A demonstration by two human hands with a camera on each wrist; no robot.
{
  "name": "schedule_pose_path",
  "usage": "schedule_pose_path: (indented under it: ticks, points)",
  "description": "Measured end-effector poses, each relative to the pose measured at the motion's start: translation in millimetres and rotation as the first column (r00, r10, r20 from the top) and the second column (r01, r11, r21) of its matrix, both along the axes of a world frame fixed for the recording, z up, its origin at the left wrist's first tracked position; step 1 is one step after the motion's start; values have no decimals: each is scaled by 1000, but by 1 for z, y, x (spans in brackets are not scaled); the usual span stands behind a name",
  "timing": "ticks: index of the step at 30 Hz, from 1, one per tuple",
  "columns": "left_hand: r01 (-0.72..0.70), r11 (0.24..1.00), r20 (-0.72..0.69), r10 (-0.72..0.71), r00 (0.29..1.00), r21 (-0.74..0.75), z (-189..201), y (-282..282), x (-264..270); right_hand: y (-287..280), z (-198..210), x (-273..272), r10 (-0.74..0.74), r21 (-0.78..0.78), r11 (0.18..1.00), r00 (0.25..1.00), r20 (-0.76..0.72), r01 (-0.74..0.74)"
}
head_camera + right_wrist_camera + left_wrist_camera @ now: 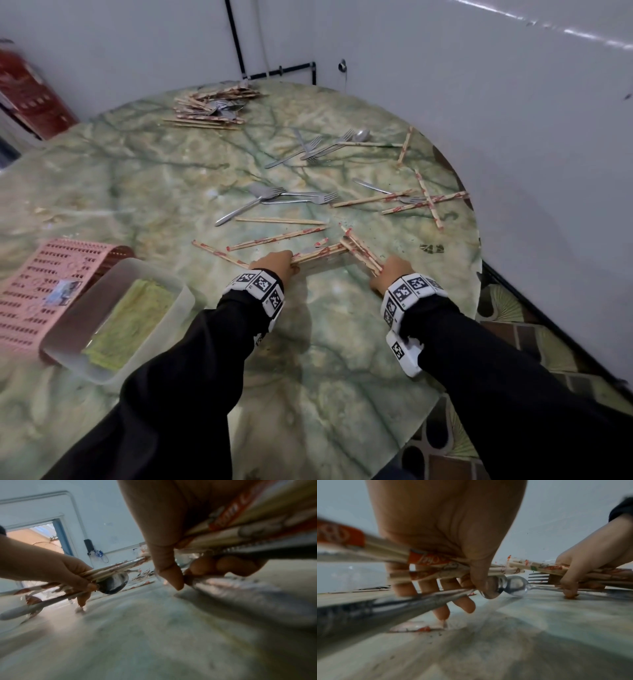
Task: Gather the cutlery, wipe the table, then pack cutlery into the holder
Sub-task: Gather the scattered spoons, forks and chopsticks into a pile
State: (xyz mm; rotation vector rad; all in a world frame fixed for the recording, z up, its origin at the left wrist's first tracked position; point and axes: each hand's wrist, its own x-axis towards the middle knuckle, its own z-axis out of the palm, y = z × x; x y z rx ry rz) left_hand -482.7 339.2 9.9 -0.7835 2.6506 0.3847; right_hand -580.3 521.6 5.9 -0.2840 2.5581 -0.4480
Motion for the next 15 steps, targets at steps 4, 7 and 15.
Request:
schedule_pose_path:
  ticks: [4, 7, 15]
  points:
    - [29, 997, -47, -26, 999, 66, 9, 0, 2, 4, 4, -3, -56, -83, 995, 996, 76, 62]
    - [36, 993, -121, -23, 992, 108, 17, 0, 1, 7, 5, -8, -111, -260, 953, 976, 185, 158]
    - [-84, 971, -292, 150, 945, 224, 32, 9, -12, 4, 23, -39, -74, -434, 858, 903, 423, 274]
